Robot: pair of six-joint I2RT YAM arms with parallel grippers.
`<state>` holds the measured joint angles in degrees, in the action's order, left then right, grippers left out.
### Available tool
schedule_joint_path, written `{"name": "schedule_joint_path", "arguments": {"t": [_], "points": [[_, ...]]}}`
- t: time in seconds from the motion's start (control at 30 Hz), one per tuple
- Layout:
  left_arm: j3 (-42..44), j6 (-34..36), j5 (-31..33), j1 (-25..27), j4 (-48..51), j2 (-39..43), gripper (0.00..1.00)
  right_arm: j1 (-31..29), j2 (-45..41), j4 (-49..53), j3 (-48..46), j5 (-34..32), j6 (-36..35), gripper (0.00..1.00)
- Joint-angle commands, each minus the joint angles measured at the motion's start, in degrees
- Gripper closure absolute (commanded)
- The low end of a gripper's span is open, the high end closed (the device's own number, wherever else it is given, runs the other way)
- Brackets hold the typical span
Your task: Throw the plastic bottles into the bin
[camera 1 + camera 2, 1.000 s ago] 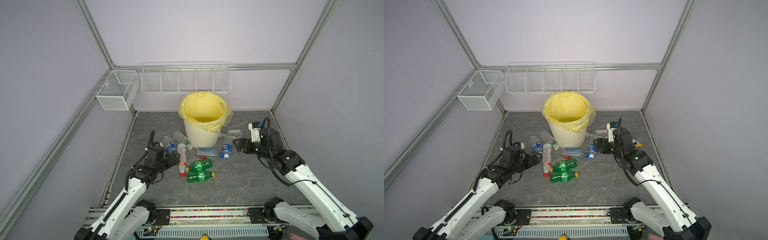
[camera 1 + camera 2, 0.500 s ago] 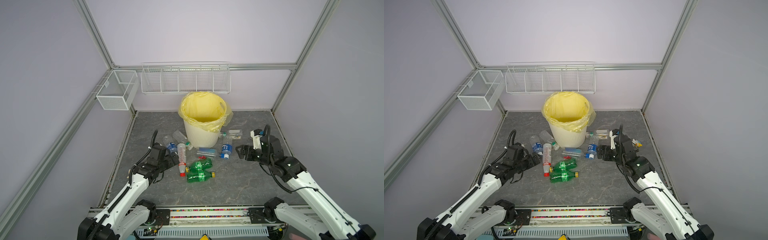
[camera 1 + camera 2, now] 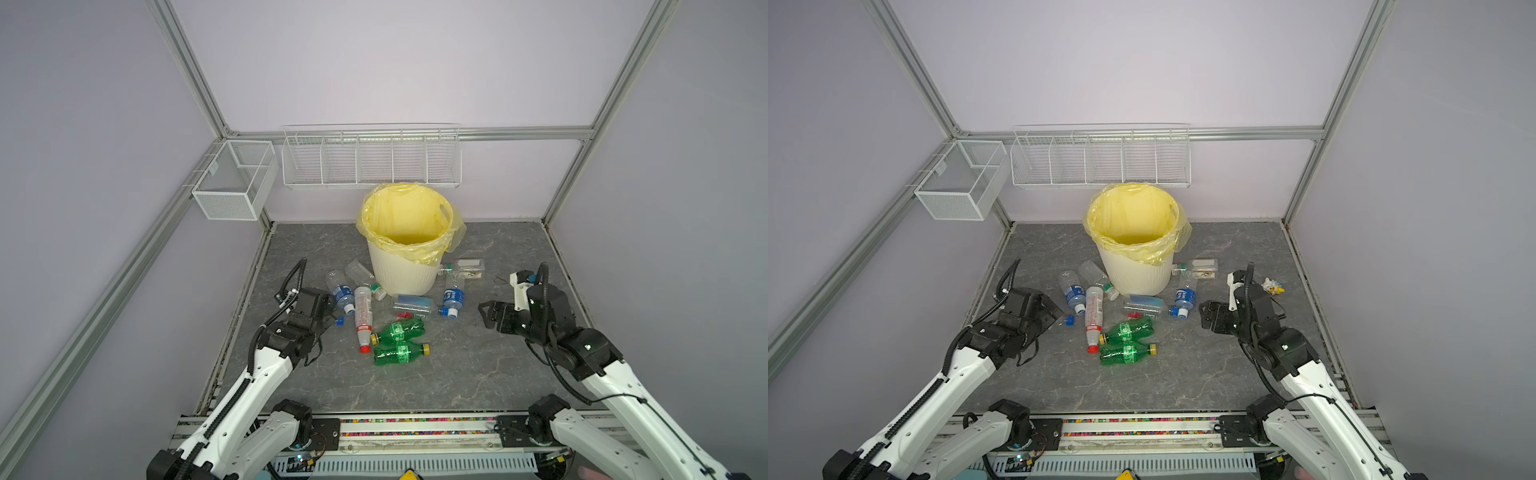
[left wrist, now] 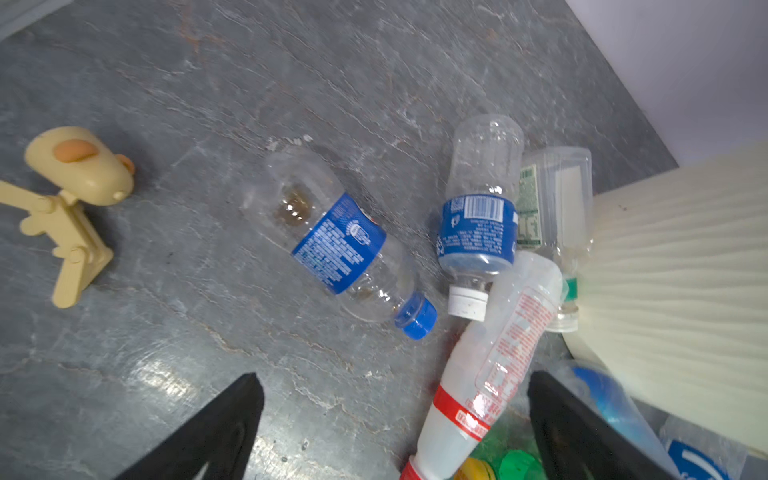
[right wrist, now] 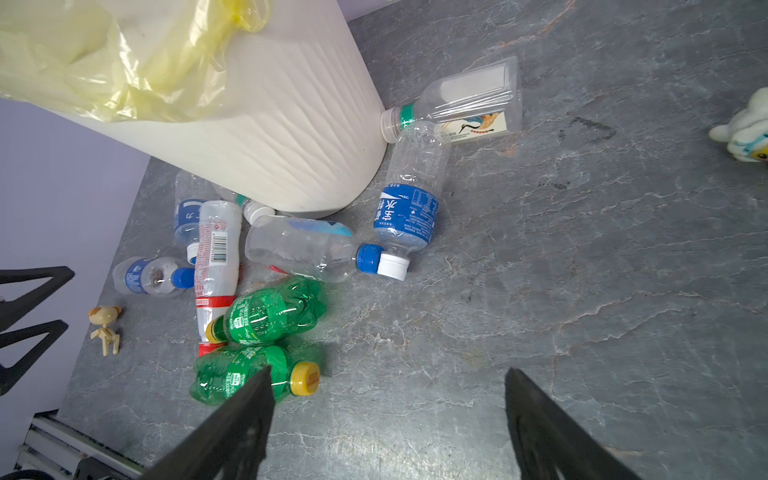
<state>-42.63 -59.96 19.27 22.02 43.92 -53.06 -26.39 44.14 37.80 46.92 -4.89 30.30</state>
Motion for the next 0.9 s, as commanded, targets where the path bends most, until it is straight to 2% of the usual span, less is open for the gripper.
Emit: {"name": "schedule_joint_path", "arguments": {"t": [0.0,0.13,0.23,0.43,0.7,0.87], "points": [[-1.8,-6.3,3.3,-2.0,4.0,-1.1,0.00,-0.1,-1.8,3.3,-0.8,-3.3,1.2,0.12],[-3.0,-6.8,-0.3,-6.1,4.5,-4.6,0.00,-0.1,-3.8,5.0,-0.7,-4.0,1.9,0.12],[-4.5,-6.3,0.0,-7.6,5.1,-7.2,0.00,-0.1,-5.2,5.9,-1.1,-4.0,2.2,0.12],[-5.4,-8.1,2.1,-8.3,3.9,-11.1,0.03,-0.1,-6.4,6.7,-2.6,-4.5,2.8,0.12],[-5.7,-10.6,-1.3,-9.9,0.8,-17.8,0.04,-0.1,-6.5,7.5,-2.8,-4.4,3.4,0.12],[-5.7,-11.5,-1.3,-10.3,-0.4,-20.8,0.05,-0.1,-6.1,7.3,-2.5,-4.4,4.1,0.12]]}}
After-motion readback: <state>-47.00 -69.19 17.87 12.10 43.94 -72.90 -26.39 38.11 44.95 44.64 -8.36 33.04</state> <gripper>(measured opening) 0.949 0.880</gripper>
